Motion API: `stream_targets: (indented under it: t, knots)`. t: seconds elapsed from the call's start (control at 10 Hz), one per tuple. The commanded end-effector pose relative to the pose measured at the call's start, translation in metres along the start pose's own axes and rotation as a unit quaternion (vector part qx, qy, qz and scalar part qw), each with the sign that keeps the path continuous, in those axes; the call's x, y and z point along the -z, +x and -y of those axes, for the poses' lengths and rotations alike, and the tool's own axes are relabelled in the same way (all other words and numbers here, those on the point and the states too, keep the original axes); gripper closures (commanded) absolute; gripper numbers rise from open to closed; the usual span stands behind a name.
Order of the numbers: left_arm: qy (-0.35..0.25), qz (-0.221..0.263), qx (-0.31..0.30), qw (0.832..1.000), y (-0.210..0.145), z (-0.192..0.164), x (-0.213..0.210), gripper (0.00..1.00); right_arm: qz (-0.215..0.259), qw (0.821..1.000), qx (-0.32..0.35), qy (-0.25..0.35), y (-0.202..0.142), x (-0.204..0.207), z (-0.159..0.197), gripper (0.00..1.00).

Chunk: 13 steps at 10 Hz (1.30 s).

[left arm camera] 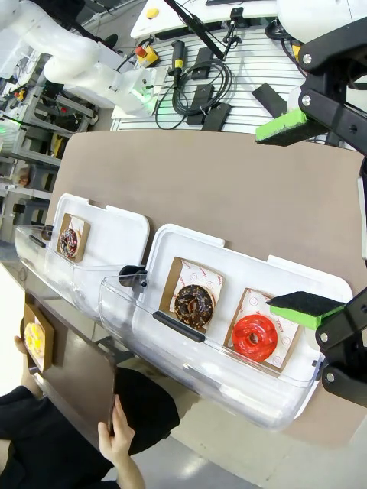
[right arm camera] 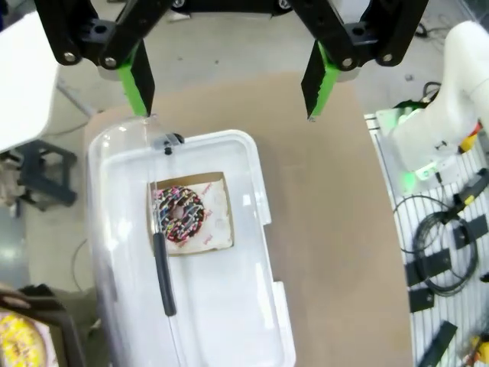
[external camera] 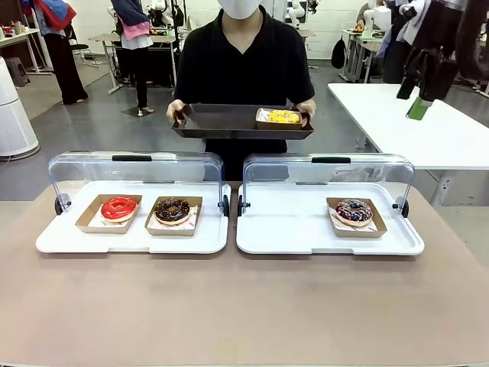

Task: Provide the desired donut to the person.
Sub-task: Place the picked Paper togo box onto the Handle tray extended by the person.

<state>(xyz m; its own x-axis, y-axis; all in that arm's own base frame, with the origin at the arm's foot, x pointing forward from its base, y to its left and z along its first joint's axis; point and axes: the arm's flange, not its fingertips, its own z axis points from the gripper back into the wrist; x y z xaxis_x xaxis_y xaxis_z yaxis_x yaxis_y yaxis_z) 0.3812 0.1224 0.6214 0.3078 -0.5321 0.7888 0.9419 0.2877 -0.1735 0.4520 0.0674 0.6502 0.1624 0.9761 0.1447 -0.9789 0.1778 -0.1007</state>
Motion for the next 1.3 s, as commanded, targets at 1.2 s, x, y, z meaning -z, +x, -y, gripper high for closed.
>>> stream_targets:
  t: [1.2]
  knots:
    - [-0.003, 0.001, 0.002, 1.000, 0.000, 0.001, -0.001, 0.00, 0.273, 0.944, -0.106, 0.153, -0.147, 0.020, 0.090, 0.00]
